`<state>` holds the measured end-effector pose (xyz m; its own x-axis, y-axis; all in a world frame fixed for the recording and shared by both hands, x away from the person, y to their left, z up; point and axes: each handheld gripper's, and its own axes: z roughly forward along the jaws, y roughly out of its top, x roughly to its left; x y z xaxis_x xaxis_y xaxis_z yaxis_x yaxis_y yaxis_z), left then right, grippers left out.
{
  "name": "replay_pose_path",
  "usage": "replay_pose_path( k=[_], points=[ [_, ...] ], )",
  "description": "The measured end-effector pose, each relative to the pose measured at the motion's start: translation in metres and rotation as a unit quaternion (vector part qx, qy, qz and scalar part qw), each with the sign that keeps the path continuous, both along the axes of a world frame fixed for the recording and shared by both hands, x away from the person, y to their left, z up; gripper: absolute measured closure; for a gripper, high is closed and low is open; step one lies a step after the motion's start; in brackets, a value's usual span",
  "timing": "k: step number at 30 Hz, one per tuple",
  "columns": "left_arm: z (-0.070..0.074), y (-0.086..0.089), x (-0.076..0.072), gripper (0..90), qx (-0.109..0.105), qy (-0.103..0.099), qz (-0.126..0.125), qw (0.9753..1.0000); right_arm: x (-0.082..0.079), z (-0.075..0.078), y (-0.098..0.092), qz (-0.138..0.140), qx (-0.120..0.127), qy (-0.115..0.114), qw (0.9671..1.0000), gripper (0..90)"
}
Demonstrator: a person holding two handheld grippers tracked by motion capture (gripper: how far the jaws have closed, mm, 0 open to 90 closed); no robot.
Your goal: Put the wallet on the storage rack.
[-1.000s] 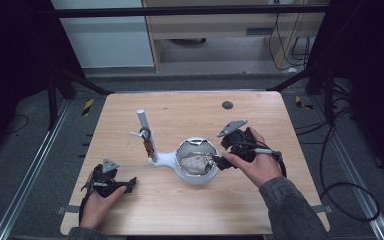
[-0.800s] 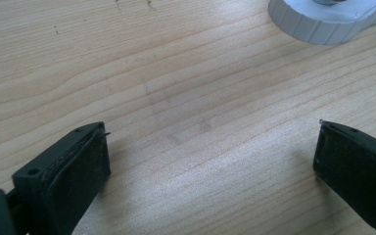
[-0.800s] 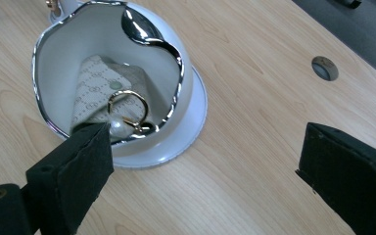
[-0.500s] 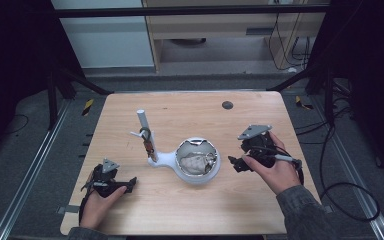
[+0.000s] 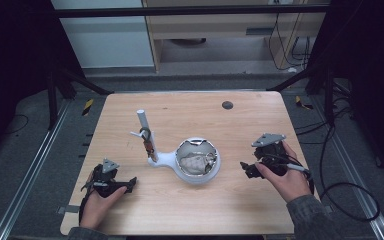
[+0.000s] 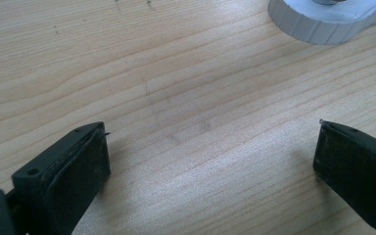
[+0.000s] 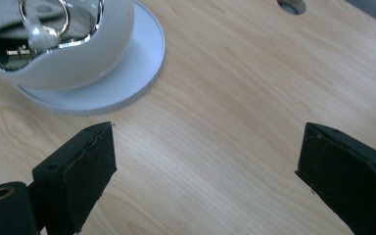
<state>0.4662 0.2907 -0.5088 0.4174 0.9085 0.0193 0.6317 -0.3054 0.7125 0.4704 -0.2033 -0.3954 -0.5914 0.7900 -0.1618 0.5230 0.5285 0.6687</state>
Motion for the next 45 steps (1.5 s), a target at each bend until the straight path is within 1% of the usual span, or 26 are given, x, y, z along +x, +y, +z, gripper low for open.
replay_pose_path(
  k=[1, 2, 3, 7, 8, 9, 12, 17, 20, 22, 23, 25, 29, 32, 42, 45],
  points=[
    [0.0, 0.0, 0.0, 0.0, 0.0, 0.0, 0.0, 1.0, 0.0, 0.0, 0.0, 0.0, 0.0, 0.0, 1.0, 7.1],
    [0.0, 0.0, 0.0, 0.0, 0.0, 0.0, 0.0, 1.0, -0.002, -0.005, -0.004, 0.002, -0.002, 0.002, 1.0, 7.2],
    [0.0, 0.0, 0.0, 0.0, 0.0, 0.0, 0.0, 1.0, -0.002, -0.005, -0.004, 0.002, -0.002, 0.002, 1.0, 7.2],
    [0.0, 0.0, 0.0, 0.0, 0.0, 0.0, 0.0, 1.0, -0.004, -0.015, -0.012, -0.007, -0.002, 0.009, 0.9999, 7.2],
    [0.0, 0.0, 0.0, 0.0, 0.0, 0.0, 0.0, 1.0, -0.004, -0.015, -0.012, -0.007, -0.002, 0.009, 0.9999, 7.2],
    [0.0, 0.0, 0.0, 0.0, 0.0, 0.0, 0.0, 1.0, -0.003, -0.02, -0.015, -0.01, -0.002, 0.012, 0.9999, 7.7],
    [0.0, 0.0, 0.0, 0.0, 0.0, 0.0, 0.0, 1.0, -0.002, -0.027, -0.019, -0.013, -0.005, 0.019, 0.9997, 7.8],
    [0.0, 0.0, 0.0, 0.0, 0.0, 0.0, 0.0, 1.0, 0.002, -0.033, -0.024, -0.022, -0.005, 0.025, 0.9994, 7.9],
    [0.0, 0.0, 0.0, 0.0, 0.0, 0.0, 0.0, 1.0, 0.004, -0.04, -0.028, -0.032, -0.002, 0.028, 0.9991, 7.9],
    [0.0, 0.0, 0.0, 0.0, 0.0, 0.0, 0.0, 1.0, 0.005, -0.043, -0.03, -0.038, 0.001, 0.038, 0.9985, 8.2],
    [0.0, 0.0, 0.0, 0.0, 0.0, 0.0, 0.0, 1.0, 0.005, -0.043, -0.03, -0.038, 0.001, 0.038, 0.9985, 8.2],
    [0.0, 0.0, 0.0, 0.0, 0.0, 0.0, 0.0, 1.0, 0.005, -0.048, -0.033, -0.044, 0.005, 0.04, 0.9982, 8.0],
    [0.0, 0.0, 0.0, 0.0, 0.0, 0.0, 0.0, 1.0, 0.004, -0.055, -0.038, -0.051, 0.005, 0.042, 0.9978, 7.5],
    [0.0, 0.0, 0.0, 0.0, 0.0, 0.0, 0.0, 1.0, 0.003, -0.059, -0.042, -0.058, 0.01, 0.045, 0.9973, 7.1],
    [0.0, 0.0, 0.0, 0.0, 0.0, 0.0, 0.0, 1.0, -0.002, -0.073, -0.048, -0.063, 0.018, 0.051, 0.9965, 7.0],
    [0.0, 0.0, 0.0, 0.0, 0.0, 0.0, 0.0, 1.0, -0.003, -0.076, -0.048, -0.063, 0.02, 0.046, 0.9967, 7.1]
  ],
)
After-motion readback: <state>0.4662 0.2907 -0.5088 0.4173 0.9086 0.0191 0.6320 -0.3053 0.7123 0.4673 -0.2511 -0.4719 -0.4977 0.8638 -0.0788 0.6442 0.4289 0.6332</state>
